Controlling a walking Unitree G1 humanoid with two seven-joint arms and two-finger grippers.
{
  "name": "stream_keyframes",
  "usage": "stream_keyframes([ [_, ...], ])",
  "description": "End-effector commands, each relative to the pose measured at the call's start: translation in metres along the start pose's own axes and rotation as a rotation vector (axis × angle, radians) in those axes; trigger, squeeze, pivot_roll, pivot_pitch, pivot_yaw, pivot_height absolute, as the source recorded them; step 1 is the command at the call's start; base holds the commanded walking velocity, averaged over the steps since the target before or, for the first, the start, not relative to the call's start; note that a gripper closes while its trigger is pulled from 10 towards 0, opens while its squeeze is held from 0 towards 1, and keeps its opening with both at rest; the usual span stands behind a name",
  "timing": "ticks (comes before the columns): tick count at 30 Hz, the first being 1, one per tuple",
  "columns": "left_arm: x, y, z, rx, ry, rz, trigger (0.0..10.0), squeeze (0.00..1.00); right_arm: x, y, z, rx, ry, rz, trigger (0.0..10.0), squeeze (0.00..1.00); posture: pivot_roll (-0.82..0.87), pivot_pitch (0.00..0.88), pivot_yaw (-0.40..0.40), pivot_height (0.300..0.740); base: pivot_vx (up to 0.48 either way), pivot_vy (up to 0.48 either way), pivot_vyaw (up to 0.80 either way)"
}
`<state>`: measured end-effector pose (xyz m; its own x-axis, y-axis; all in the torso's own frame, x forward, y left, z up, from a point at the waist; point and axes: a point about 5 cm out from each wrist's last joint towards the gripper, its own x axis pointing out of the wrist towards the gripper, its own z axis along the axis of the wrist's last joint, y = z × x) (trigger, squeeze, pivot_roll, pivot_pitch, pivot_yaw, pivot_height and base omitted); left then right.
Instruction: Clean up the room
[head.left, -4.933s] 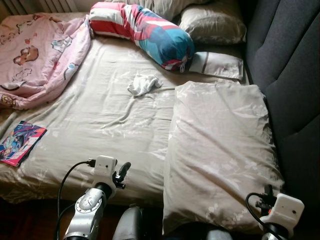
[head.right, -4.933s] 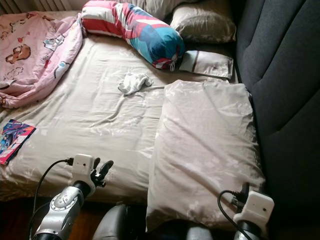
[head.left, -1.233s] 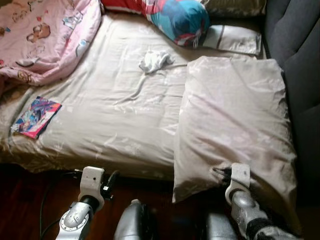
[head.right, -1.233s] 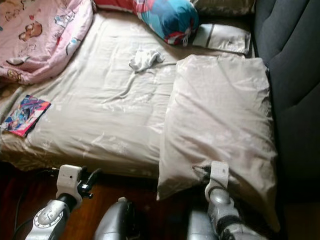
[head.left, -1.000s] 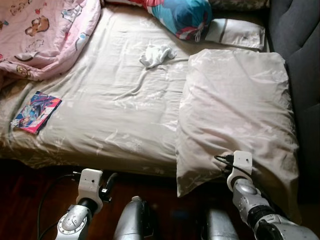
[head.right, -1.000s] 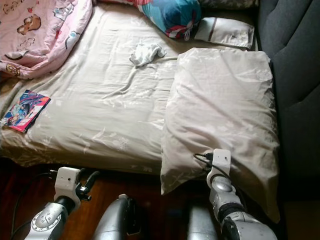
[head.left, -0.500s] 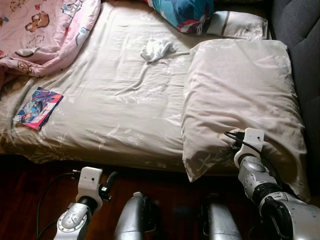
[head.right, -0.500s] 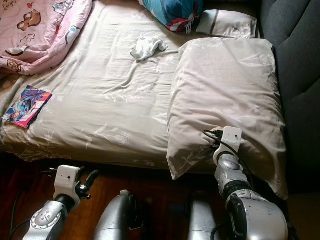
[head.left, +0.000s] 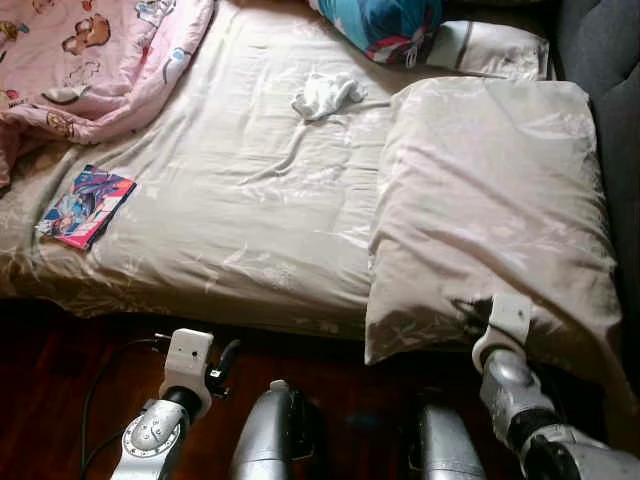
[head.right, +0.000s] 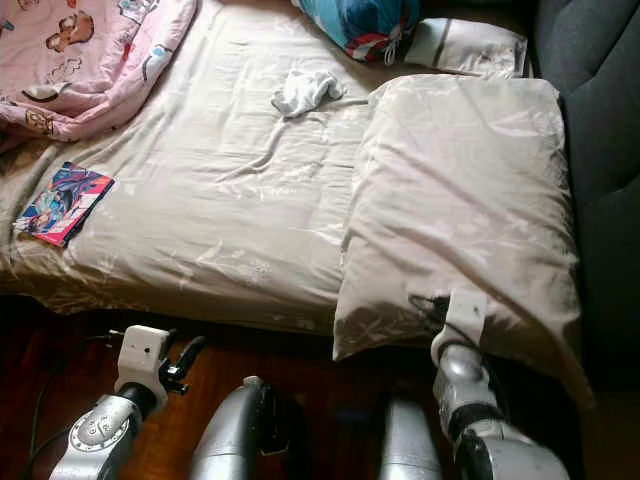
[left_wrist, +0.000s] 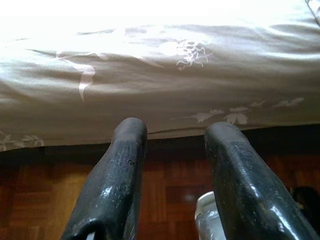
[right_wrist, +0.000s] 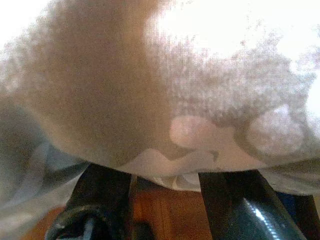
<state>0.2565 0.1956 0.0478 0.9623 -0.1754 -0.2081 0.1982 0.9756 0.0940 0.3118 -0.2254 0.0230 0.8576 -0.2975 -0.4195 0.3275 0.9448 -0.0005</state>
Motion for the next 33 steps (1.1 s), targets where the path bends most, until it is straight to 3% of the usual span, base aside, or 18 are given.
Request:
stream_keyframes([
  [1, -0.005, -0.001, -0.015, -0.013, 0.061, 0.005, 10.0, 0.00, -0.003, -0.005, -0.001, 0.038, -0.062, -0.026, 10.0, 0.00, 0.08, 0.270, 0.115, 0.662, 0.000, 0.000, 0.00],
  [7, 0.002, -0.004, -0.014, -0.020, 0.056, 0.000, 10.0, 0.00, -0.009, -0.015, -0.001, 0.087, -0.168, -0.048, 10.0, 0.00, 0.05, 0.247, 0.104, 0.662, 0.000, 0.000, 0.00],
  [12, 0.005, -0.004, -0.015, -0.028, 0.053, 0.006, 10.0, 0.00, -0.018, -0.013, -0.006, 0.055, -0.248, -0.022, 10.0, 0.00, 0.04, 0.234, 0.092, 0.662, 0.000, 0.000, 0.00],
  [15, 0.008, -0.005, -0.016, -0.034, 0.054, 0.006, 10.0, 0.00, -0.028, -0.014, -0.020, 0.030, -0.257, -0.013, 10.0, 0.00, 0.02, 0.225, 0.081, 0.662, 0.000, 0.000, 0.00],
  [19, 0.010, -0.007, -0.016, -0.038, 0.052, 0.005, 10.0, 0.00, -0.035, -0.014, -0.028, 0.034, -0.259, -0.014, 10.0, 0.00, 0.02, 0.220, 0.076, 0.662, 0.000, 0.000, 0.00],
  [24, 0.014, -0.009, -0.017, -0.047, 0.046, 0.007, 10.0, 0.00, -0.056, -0.011, -0.052, 0.024, -0.225, 0.007, 10.0, 0.00, 0.00, 0.209, 0.062, 0.662, 0.000, 0.000, 0.00],
  [29, 0.017, -0.011, -0.019, -0.051, 0.048, 0.005, 10.0, 0.00, -0.070, -0.019, -0.098, -0.029, -0.011, -0.016, 10.0, 0.00, -0.01, 0.196, 0.056, 0.662, 0.000, 0.000, 0.00],
  [31, 0.017, -0.011, -0.019, -0.051, 0.048, 0.004, 10.0, 0.00, -0.071, -0.019, -0.098, -0.028, -0.013, -0.013, 10.0, 0.00, -0.01, 0.196, 0.056, 0.662, 0.000, 0.000, 0.00],
  [33, 0.019, -0.010, -0.019, -0.052, 0.045, 0.006, 10.0, 0.00, -0.073, -0.015, -0.080, 0.019, -0.114, 0.008, 10.0, 0.00, -0.02, 0.191, 0.054, 0.662, 0.000, 0.000, 0.00],
])
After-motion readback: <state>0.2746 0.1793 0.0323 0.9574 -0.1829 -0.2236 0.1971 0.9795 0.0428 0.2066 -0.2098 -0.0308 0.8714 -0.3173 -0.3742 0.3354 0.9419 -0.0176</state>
